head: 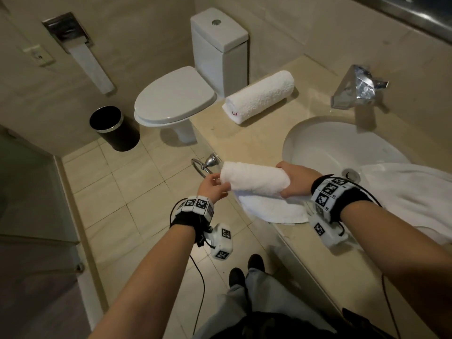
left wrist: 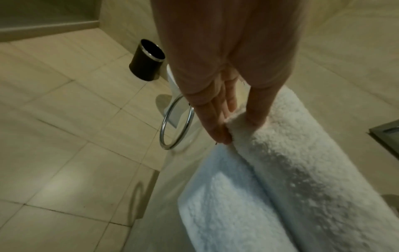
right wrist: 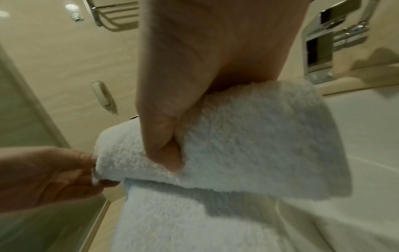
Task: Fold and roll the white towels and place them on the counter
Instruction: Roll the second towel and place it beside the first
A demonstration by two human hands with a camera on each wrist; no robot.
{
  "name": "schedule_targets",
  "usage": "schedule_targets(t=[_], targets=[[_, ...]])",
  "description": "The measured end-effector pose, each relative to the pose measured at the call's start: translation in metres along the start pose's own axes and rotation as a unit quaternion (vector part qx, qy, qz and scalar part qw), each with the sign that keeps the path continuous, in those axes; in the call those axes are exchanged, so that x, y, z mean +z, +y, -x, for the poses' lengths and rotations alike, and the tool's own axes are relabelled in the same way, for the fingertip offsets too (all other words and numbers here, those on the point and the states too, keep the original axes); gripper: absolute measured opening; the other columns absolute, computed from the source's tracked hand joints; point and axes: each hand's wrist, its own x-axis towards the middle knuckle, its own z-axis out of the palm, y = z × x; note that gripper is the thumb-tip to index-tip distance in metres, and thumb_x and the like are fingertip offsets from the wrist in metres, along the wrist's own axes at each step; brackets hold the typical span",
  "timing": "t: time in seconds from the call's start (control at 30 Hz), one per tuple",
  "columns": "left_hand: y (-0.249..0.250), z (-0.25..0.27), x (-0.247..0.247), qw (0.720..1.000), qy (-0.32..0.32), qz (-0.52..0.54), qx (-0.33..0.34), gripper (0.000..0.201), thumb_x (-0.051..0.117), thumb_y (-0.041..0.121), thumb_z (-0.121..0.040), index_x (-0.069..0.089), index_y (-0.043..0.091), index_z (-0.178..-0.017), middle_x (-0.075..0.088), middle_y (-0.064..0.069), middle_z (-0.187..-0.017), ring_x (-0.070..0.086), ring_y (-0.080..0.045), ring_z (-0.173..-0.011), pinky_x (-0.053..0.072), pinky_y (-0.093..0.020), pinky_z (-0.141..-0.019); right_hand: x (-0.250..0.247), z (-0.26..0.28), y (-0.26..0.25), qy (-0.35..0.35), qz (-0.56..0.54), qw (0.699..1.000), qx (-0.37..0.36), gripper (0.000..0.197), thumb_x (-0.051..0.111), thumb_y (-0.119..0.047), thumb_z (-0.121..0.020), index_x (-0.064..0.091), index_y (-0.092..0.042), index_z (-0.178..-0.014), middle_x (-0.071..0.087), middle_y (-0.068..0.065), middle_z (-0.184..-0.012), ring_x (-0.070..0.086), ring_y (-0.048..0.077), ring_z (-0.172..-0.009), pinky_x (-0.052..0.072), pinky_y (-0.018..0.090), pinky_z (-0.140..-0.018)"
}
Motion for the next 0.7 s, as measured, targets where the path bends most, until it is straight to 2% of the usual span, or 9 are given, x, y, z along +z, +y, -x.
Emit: schedule_targets(t=[0.1,0.2,0.3,0.37,0.47,0.53,0.6,0.63,0.7], targets=[[-0.003,-0.004,0.003,1.0,-0.008,0.012,-0.006,0.052,0.061,-0.006,-0.081,0.043,-0.001,-0.13,0.055,-0.019,-0.126,0.06,-0.026,-0.096,0.053,-0.031,-0.076,0.0,0.003,-0.001,0.006,-0.007,1.0,0.017,0.07,0.075,-0.029,-0.069,0.038,-0.02,-0.128,0.058,0.009,-0.118,0.057,0.028,-0.1,0.046,0.033,-0.079],[-0.005,-0.005,0.003,1.0,-0.002,0.015,0.003,0.059,0.06,-0.012,-0.078,0.039,0.004,-0.131,0.051,-0.016,-0.129,0.058,-0.03,-0.102,0.053,-0.029,-0.073,-0.004,0.005,-0.005,0.019,-0.019,1.0,0.013,0.066,0.074,-0.03,-0.069,0.042,-0.018,-0.126,0.06,0.011,-0.115,0.057,0.03,-0.099,0.043,0.031,-0.075],[-0.007,-0.006,0.002,0.999,-0.048,-0.014,-0.007,0.071,0.058,-0.012,-0.077,0.032,0.011,-0.139,0.047,-0.01,-0.135,0.051,-0.027,-0.114,0.045,-0.035,-0.087,-0.011,0.011,-0.009,0.013,-0.054,0.998,0.01,0.07,0.064,-0.037,-0.054,0.049,-0.021,-0.12,0.06,0.007,-0.107,0.055,0.026,-0.094,0.039,0.029,-0.073],[-0.004,-0.002,0.004,0.996,-0.092,-0.02,-0.01,0.075,0.055,-0.012,-0.077,0.027,0.014,-0.142,0.046,-0.008,-0.138,0.045,-0.027,-0.122,0.038,-0.036,-0.094,-0.017,0.015,-0.01,0.008,-0.101,0.995,0.015,0.06,0.06,-0.032,-0.049,0.053,-0.024,-0.108,0.059,0.005,-0.099,0.054,0.025,-0.091,0.04,0.028,-0.066],[0.002,0.001,0.012,0.991,-0.128,0.007,-0.024,0.062,0.051,-0.009,-0.083,0.033,0.013,-0.139,0.049,-0.006,-0.129,0.045,-0.023,-0.117,0.034,-0.037,-0.097,-0.025,0.017,-0.01,0.001,-0.167,0.986,0.022,0.056,0.061,-0.023,-0.047,0.057,-0.019,-0.103,0.06,0.006,-0.096,0.053,0.021,-0.084,0.042,0.022,-0.061],[0.004,-0.002,0.014,0.993,-0.108,0.015,-0.041,0.041,0.052,0.006,-0.088,0.045,0.013,-0.128,0.054,-0.006,-0.118,0.05,-0.022,-0.106,0.04,-0.039,-0.097,-0.029,0.011,-0.01,0.007,-0.183,0.983,0.029,0.062,0.061,-0.022,-0.047,0.058,-0.015,-0.109,0.06,0.007,-0.099,0.053,0.021,-0.085,0.043,0.023,-0.063],[0.003,-0.009,0.013,0.995,-0.08,-0.037,-0.038,0.014,0.05,0.016,-0.091,0.056,0.013,-0.104,0.056,-0.005,-0.1,0.05,-0.02,-0.093,0.045,-0.038,-0.09,-0.031,0.005,-0.007,0.016,-0.183,0.982,0.045,0.066,0.06,-0.024,-0.048,0.059,-0.012,-0.113,0.06,0.009,-0.102,0.054,0.023,-0.089,0.043,0.027,-0.07],[0.003,-0.013,0.012,0.995,-0.071,-0.06,-0.032,0.008,0.049,0.018,-0.092,0.057,0.015,-0.091,0.055,-0.003,-0.09,0.048,-0.019,-0.087,0.043,-0.036,-0.086,-0.032,0.002,-0.006,0.02,-0.183,0.981,0.057,0.066,0.06,-0.025,-0.048,0.059,-0.011,-0.112,0.061,0.01,-0.102,0.054,0.024,-0.09,0.042,0.028,-0.073],[0.003,-0.019,0.011,0.994,-0.069,-0.083,-0.034,0.018,0.046,0.019,-0.094,0.052,0.019,-0.077,0.05,0.0,-0.08,0.047,-0.019,-0.084,0.04,-0.035,-0.083,-0.032,-0.002,-0.002,0.025,-0.186,0.979,0.075,0.063,0.06,-0.027,-0.048,0.06,-0.011,-0.109,0.061,0.01,-0.102,0.054,0.025,-0.091,0.041,0.03,-0.074]])
